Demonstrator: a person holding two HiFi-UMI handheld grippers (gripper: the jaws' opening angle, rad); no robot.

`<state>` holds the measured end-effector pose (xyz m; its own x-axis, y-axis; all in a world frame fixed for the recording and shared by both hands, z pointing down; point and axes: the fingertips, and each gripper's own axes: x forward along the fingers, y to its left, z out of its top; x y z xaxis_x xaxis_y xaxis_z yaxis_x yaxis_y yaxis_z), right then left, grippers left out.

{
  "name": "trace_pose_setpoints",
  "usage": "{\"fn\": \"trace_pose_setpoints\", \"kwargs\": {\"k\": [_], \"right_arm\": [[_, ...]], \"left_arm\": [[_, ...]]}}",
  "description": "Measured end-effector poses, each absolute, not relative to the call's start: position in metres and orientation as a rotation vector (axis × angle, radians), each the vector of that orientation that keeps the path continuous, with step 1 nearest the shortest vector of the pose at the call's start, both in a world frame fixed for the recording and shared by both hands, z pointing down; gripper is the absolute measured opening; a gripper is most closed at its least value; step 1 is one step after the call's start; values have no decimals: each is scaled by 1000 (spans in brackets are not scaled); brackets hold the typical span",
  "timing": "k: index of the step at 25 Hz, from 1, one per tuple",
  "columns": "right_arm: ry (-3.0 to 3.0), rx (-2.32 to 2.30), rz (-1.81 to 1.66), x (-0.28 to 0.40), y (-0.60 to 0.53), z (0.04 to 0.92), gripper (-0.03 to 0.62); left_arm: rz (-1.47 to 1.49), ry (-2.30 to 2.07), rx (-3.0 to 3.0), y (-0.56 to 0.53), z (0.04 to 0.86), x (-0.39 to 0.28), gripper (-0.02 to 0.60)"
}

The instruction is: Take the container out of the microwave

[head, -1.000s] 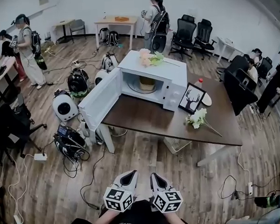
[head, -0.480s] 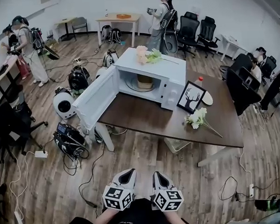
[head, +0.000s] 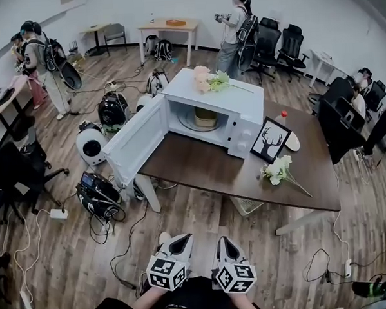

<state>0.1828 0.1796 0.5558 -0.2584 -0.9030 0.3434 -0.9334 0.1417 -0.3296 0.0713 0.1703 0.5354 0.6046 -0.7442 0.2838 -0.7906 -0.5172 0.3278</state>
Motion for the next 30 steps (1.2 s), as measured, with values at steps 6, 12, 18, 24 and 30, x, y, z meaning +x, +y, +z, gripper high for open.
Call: {"fn": "trace_pose_setpoints", "kwargs": {"k": [6,12,18,24,30], "right_arm": [[-2309,1884,758,175,141,557,8],[-2294,1902,741,162,85,552,8],[-2270,1958,748,147,27,548,8],[-2218,2036,794,129,-22,548,8],[-2133,2113,811,113,-55,555,8]], "left_arm": [[128,-1211,2424,127,531,65,9],[108,-1187,2454,65,523,53,9],[120,-1151,2482,1,520,37,9],[161,-1094,2520,-52,516,17,9],[201,-1034,2545,-90,521,-1,8]]}}
